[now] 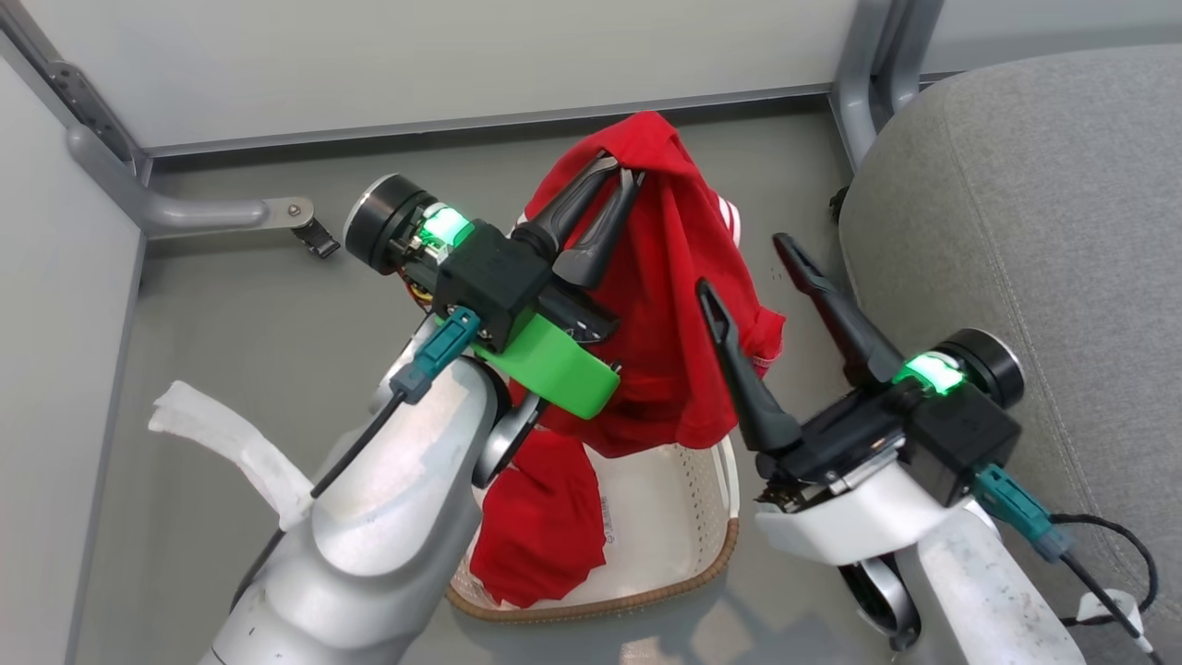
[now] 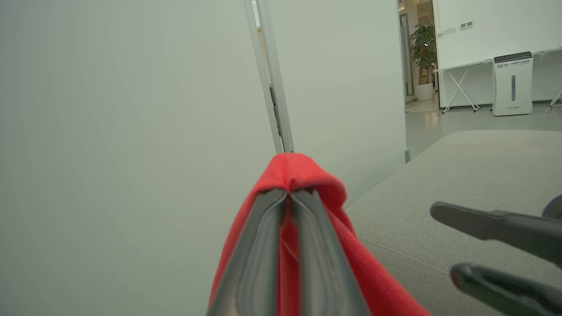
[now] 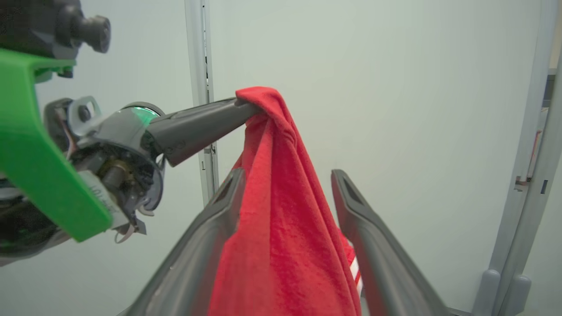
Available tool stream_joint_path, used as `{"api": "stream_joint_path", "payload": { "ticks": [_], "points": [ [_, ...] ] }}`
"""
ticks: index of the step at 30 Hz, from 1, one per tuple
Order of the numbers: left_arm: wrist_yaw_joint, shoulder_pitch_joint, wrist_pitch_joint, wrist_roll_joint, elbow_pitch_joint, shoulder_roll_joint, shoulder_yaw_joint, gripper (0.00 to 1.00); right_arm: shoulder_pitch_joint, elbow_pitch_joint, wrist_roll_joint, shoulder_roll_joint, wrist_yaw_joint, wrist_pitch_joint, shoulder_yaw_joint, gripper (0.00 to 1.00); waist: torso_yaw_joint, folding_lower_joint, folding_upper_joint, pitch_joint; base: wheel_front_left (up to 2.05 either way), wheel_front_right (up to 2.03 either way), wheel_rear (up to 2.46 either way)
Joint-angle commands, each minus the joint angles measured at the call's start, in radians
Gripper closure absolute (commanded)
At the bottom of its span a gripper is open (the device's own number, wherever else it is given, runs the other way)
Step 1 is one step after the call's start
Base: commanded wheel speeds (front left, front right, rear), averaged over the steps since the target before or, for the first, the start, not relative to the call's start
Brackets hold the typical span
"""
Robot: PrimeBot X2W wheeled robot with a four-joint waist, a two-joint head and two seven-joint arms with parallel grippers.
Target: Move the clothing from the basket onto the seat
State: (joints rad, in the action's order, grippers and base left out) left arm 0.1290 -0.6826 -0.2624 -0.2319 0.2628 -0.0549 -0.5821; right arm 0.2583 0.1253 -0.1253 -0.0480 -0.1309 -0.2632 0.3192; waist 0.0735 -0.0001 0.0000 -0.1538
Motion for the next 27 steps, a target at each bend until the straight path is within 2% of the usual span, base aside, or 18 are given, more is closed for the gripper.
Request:
{"api": "stream_joint_path", "payload": {
  "ticks": [1,9,18,19,20,27],
  "points": [
    [0.002,-0.021,-0.004,0.005,-0.001,0.002,-0.004,1.00,0.016,-0.010,-0.007,-0.004,0.000,-0.002,0.010,0.00,0.003,0.0001,0.0000,-0.004,0.00,0.00,0.00],
    [0.002,-0.042,-0.004,-0.013,-0.027,0.005,-0.045,1.00,0.084,-0.143,0.019,-0.004,0.000,-0.002,0.055,0.00,0.013,0.0001,0.0000,-0.030,0.00,0.00,0.00],
    [-0.035,-0.057,-0.004,-0.052,-0.069,0.004,-0.111,1.00,0.161,-0.278,0.017,-0.004,0.000,-0.002,0.051,0.00,0.024,0.0001,0.0000,-0.056,0.00,0.00,0.00],
    [-0.038,-0.059,-0.004,-0.055,-0.072,0.004,-0.118,1.00,0.167,-0.292,0.015,-0.004,0.000,-0.002,0.053,0.58,0.026,0.0001,0.0000,-0.058,0.00,0.00,0.00],
    [-0.043,-0.060,-0.004,-0.057,-0.073,0.004,-0.122,1.00,0.169,-0.301,0.008,-0.004,0.000,-0.002,0.054,1.00,0.027,0.0001,0.0000,-0.060,0.00,0.00,0.00],
    [-0.052,-0.061,-0.004,-0.065,-0.064,0.005,-0.137,1.00,0.183,-0.320,-0.005,-0.004,0.000,-0.002,0.043,1.00,0.027,0.0001,0.0000,-0.062,0.00,0.00,0.00]
  ]
}}
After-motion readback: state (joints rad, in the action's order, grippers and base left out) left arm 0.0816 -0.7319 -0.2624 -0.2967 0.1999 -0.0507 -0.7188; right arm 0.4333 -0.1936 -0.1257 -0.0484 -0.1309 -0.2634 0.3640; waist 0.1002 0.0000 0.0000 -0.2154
